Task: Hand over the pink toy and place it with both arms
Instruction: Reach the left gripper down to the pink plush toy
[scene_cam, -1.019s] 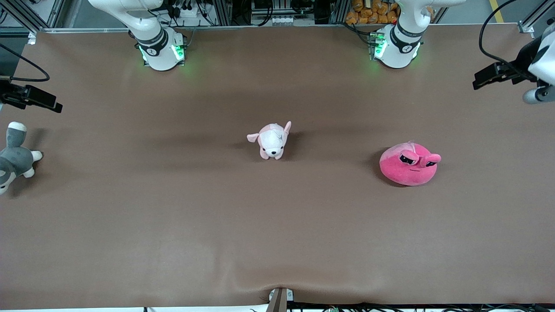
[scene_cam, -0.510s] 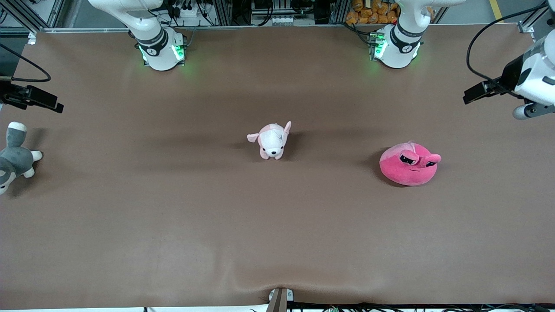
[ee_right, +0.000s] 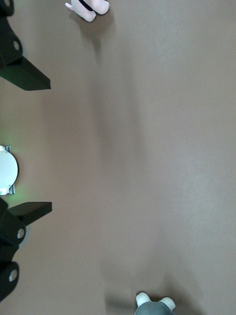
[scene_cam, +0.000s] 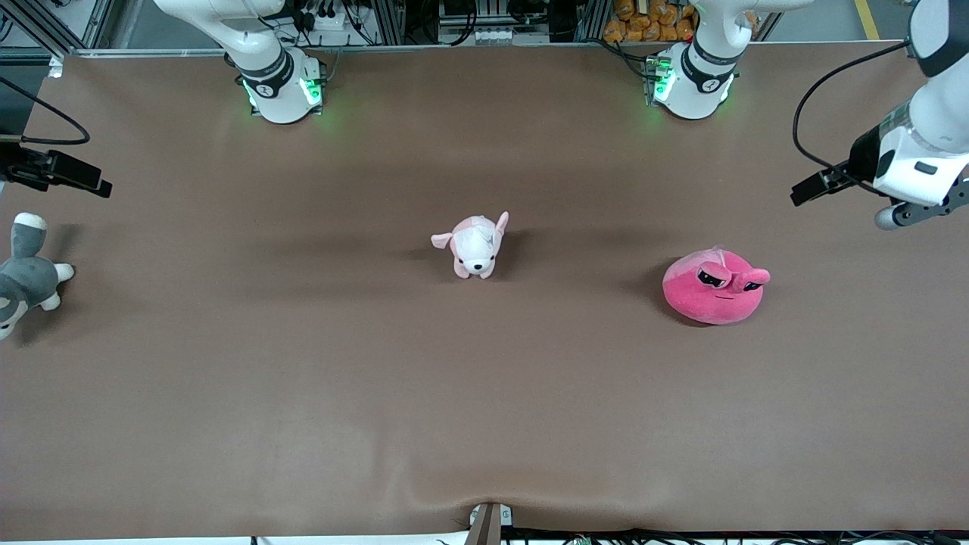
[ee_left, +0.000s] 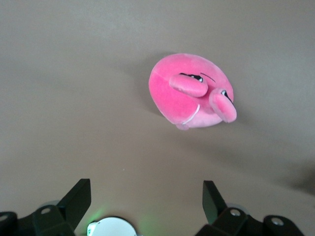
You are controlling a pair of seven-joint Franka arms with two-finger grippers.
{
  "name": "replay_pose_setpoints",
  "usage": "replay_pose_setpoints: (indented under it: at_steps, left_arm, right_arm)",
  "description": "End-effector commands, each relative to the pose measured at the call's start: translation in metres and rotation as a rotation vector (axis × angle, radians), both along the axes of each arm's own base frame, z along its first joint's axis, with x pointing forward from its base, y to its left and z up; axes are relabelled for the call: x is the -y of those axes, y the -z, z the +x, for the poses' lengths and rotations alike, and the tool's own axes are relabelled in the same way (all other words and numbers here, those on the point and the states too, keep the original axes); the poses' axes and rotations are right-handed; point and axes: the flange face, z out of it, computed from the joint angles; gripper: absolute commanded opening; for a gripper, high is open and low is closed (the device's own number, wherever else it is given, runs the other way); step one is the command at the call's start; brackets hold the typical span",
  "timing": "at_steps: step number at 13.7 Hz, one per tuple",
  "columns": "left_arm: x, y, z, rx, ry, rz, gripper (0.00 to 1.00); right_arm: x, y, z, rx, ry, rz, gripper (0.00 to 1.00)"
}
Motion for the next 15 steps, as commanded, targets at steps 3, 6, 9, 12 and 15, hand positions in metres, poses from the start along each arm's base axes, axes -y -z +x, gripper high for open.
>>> replay_pose_setpoints:
  at_steps: [3, 6, 9, 12, 15]
  left_arm:
    - [-0.003, 0.036, -0.002, 0.054, -0.161, 0.0, 1.0]
    - [-0.001, 0.052, 0.002, 0.052, -0.318, 0.016, 1.0]
    - [0.004, 0.081, 0.016, 0.011, -0.546, 0.054, 1.0]
    - [0.011, 0.107, 0.035, -0.033, -0.749, 0.035, 1.0]
    - [0.014, 0.121, 0.059, -0.075, -1.039, -0.02, 1.0]
  right_arm:
    - [-0.004, -0.003, -0.007, -0.026, -0.017, 0.019, 1.0]
    - [-0.003, -0.003, -0.007, -0.031, -0.015, 0.017, 1.0]
    - [0.0, -0.002, -0.006, -0.026, -0.012, 0.013, 1.0]
    - [0.001, -0.001, -0.005, -0.023, -0.008, 0.011, 1.0]
    - [0.004, 0.004, -0.003, -0.031, -0.005, 0.01, 1.0]
